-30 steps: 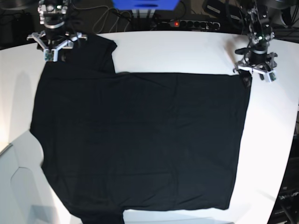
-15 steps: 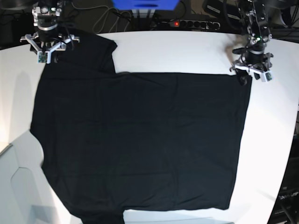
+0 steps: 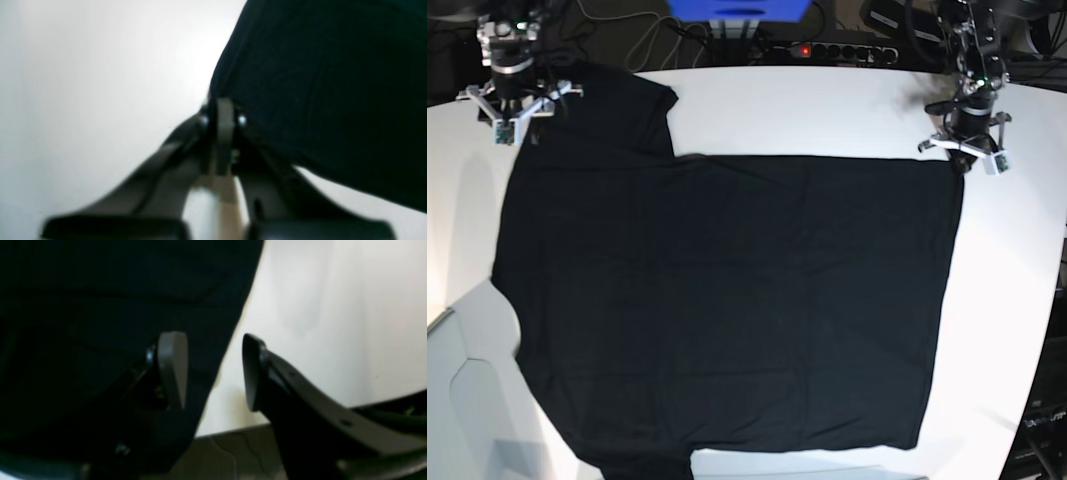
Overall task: Fold the T-shirt properly
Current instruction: 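Lower both grippers onto the shirt's shoulder edge corners and pinch them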
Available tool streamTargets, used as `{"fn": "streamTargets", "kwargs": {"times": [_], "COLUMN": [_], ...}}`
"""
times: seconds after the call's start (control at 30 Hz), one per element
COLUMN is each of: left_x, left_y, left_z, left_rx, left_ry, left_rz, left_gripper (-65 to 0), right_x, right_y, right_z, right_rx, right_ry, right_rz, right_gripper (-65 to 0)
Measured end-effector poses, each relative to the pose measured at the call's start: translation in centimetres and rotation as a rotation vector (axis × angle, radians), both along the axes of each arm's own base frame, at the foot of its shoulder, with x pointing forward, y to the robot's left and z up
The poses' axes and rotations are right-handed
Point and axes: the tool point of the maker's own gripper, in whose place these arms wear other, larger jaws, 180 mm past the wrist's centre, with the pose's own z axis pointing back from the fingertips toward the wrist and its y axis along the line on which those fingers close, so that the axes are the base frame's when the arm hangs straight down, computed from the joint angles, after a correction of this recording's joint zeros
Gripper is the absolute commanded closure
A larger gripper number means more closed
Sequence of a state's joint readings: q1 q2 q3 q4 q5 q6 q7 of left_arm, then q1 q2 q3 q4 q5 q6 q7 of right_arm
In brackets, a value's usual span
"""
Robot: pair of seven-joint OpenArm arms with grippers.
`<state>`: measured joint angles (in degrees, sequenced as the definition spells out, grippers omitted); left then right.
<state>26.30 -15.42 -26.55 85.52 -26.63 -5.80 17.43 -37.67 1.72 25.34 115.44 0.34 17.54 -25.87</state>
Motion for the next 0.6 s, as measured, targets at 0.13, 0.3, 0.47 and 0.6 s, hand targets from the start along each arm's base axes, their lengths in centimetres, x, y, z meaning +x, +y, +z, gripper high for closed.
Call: {"fn": "streamTargets", "kwargs": {"times": [0.13,0.3,0.47,0.6], "left_x": [-0.2,-0.6,-0.3,-0.4], "left_y": [0.0,-0.5,-0.9,-0.9], "left_z": [0.0,1.0,2.0,1.8], "left_rx": [0.001,0.014,0.023,0.021], "left_ry": [0.004,-0.003,-0.026,-0.021], "left_rz": [-0.002,-0.026,-0.042,-0.04], "left_gripper": [-0.1,-0.1,-0.1,-0.1], "right_x": [0.2,-0.2,-1.0,-1.5], "right_y": [-2.3,-3.4,-3.3,-2.5], "right_z": [1.0,-0.8,-2.9,-4.7], "right_rx": [-0.043,-0.026,0.011,0.047], "right_ry": [-0.014,0.07,0.124,0.168], "right_rz": [-0.016,-0.048,-0.067,-0.056], "right_gripper": [-27.7,-27.8,-27.8,-27.8]}}
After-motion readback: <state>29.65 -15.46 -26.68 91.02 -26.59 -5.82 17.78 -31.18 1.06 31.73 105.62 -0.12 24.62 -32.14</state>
